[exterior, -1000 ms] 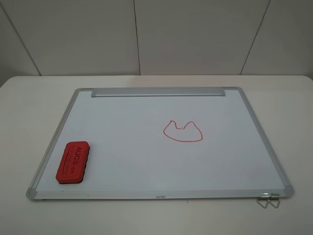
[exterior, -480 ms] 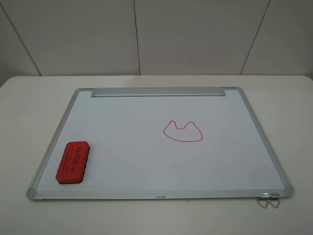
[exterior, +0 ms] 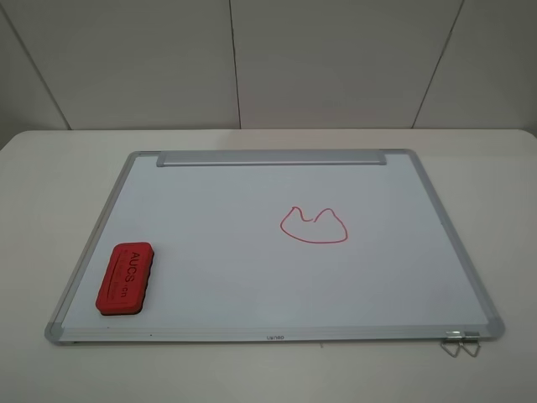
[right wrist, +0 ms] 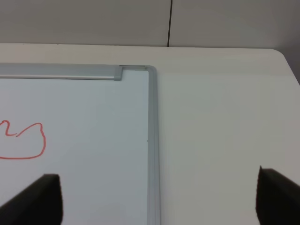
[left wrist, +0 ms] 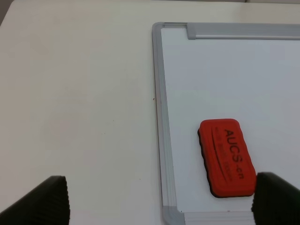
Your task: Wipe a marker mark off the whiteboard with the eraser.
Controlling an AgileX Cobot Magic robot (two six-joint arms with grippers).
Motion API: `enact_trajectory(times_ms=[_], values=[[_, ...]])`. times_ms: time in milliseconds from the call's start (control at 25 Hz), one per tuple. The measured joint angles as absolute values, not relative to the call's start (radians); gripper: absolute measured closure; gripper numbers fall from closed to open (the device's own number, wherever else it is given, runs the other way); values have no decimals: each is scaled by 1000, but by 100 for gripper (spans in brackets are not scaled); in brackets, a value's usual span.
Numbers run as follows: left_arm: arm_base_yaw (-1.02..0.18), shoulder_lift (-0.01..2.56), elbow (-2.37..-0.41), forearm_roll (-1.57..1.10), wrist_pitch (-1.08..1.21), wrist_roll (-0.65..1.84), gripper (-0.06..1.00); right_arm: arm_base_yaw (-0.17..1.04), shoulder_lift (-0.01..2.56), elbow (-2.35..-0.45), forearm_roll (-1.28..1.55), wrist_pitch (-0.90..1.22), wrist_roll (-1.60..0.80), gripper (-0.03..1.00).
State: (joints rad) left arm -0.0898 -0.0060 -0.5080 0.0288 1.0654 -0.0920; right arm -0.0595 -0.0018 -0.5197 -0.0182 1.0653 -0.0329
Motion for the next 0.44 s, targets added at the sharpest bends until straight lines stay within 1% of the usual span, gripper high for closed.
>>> enact_trajectory(times_ms=[440], values=[[-90,-6,-508,29,1065,-90,17,-59,-2,-520,-18,1065,-33,26]])
